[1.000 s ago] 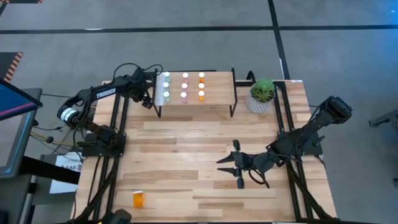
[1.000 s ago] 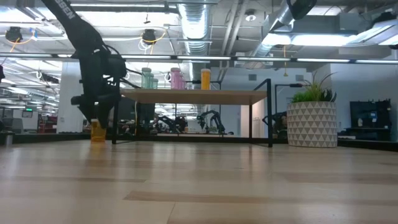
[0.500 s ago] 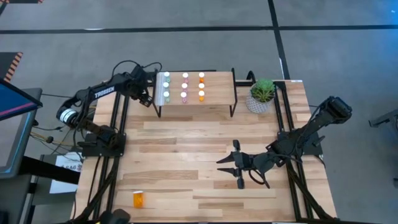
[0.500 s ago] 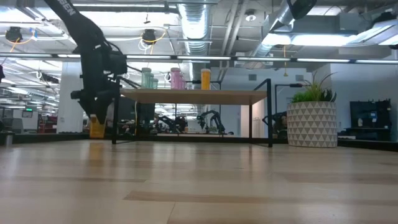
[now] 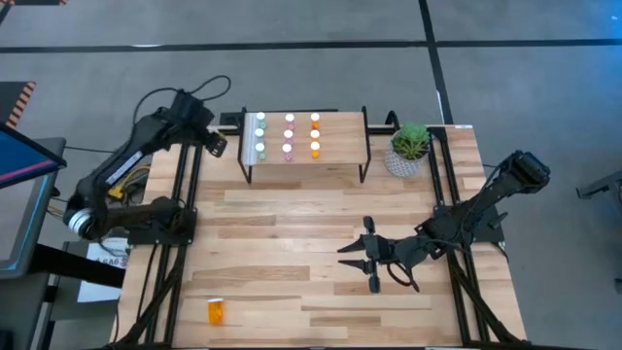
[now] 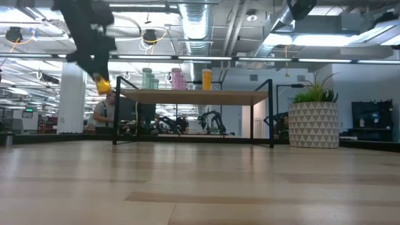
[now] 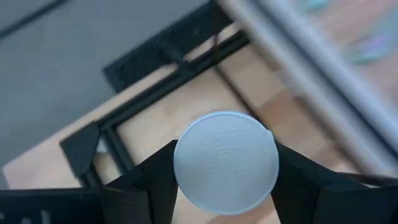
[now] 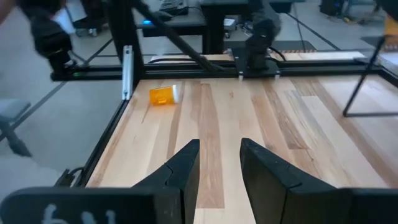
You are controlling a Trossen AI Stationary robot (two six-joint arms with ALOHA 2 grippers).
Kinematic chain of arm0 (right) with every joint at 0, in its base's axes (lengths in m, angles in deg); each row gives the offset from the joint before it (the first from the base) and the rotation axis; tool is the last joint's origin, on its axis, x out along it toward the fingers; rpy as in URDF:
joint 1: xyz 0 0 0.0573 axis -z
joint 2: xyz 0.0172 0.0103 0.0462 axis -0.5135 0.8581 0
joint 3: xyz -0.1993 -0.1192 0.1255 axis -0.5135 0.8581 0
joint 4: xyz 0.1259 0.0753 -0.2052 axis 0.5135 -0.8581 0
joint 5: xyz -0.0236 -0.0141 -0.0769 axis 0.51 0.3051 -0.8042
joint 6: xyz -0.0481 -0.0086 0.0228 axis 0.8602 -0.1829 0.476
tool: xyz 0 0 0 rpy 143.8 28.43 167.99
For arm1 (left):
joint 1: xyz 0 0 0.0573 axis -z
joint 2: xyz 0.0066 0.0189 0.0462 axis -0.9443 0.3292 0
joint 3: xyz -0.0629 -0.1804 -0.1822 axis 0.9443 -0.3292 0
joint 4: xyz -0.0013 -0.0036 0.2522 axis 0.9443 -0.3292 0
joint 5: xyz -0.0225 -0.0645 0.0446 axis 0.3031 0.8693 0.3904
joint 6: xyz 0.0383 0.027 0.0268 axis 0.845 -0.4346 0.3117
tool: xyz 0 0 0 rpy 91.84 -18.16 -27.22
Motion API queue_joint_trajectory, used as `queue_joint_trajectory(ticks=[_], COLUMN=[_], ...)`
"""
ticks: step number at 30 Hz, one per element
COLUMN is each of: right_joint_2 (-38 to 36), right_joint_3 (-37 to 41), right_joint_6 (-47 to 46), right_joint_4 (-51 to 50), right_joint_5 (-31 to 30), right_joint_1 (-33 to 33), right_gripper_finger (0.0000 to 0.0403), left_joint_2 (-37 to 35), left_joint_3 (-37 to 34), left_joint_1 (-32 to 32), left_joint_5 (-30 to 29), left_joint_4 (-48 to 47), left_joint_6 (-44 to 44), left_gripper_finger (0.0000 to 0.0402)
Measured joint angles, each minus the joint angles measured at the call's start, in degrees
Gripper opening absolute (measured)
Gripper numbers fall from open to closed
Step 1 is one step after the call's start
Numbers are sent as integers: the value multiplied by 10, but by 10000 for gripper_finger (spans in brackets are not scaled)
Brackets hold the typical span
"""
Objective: Pick and place medicine bottles onto shelf by color
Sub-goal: Put the top large orange pill bottle on the shelf
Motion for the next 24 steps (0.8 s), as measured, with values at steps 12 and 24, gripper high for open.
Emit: queue_joint_trajectory(ticks=[12,24], right_joint_2=[0,0], right_joint_3=[0,0], right_joint_6=[-5,-5], right_joint_4=[47,88], right_joint_5=[0,16], right_joint_1=[65,137], right_gripper_finger=[137,137], left_joint_2=[-130,-135], left_joint_3=[68,82], left_joint_1=[136,368], left_joint_5=[47,70], left_joint_4=[-38,25], left_joint_6=[-45,-90], left_gripper_finger=[185,185])
